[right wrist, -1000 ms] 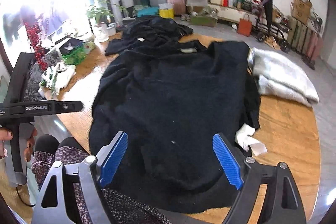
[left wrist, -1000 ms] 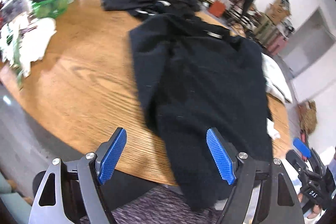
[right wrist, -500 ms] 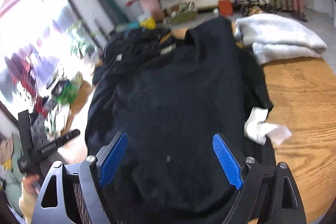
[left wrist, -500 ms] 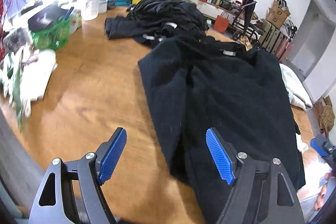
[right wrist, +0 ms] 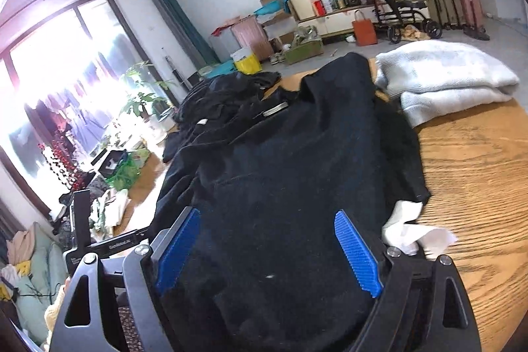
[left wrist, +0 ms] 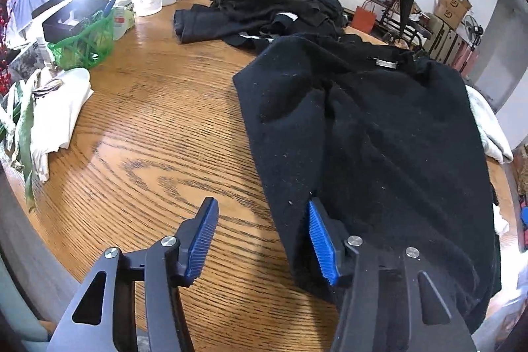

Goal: Fold clothes

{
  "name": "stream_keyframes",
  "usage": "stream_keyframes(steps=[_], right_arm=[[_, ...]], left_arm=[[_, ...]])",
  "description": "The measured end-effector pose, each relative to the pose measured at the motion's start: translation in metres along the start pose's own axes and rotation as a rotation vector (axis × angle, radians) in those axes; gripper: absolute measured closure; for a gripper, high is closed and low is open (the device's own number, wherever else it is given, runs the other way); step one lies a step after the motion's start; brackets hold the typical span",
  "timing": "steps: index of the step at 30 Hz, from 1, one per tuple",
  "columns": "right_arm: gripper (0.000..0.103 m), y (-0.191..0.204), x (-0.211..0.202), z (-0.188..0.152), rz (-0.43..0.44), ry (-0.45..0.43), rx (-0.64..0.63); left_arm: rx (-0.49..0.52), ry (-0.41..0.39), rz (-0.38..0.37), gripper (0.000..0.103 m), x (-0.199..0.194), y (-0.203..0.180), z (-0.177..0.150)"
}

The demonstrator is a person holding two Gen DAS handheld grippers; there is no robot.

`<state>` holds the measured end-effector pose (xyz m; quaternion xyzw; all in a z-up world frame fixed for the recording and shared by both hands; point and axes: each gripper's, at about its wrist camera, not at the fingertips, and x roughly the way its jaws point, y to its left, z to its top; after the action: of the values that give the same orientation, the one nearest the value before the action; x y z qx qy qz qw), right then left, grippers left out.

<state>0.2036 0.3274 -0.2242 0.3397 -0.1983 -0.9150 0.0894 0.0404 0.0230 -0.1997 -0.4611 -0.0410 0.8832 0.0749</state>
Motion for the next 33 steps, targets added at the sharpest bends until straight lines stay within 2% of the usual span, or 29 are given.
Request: stream_keyframes(steps=[4,10,19,25,27,33], right_arm=[[0.016,0.013,0.005,-0.003,0.003,0.024,-0.039],[0.016,0.026,0.008,-0.011,-0.007,0.052,-0.094],[0.016,0.028,0.002,-0.016,-0.015,0.066,-0.111],[0.016,0.028,0.005,-0.018,-0.006,0.086,-0.111],[0.016,0.028,0.006,-0.019,-0.003,0.091,-0.113],[0.016,0.027,0.013,-0.021,0.004,0.113,-0.105]], left_arm=[[0.009,-0.019,-0.02,0.047,-0.015,-0.005,-0.002],[0.035,-0.002,0.003,0.045,-0.021,-0.014,-0.004],[0.022,0.028,-0.013,0.045,-0.017,-0.011,-0.016],[-0.027,0.062,0.048,0.045,-0.004,0.006,-0.016],[-0.047,0.065,0.014,0.045,-0.002,0.011,-0.016],[-0.004,0.089,-0.004,0.045,0.01,0.004,-0.016]])
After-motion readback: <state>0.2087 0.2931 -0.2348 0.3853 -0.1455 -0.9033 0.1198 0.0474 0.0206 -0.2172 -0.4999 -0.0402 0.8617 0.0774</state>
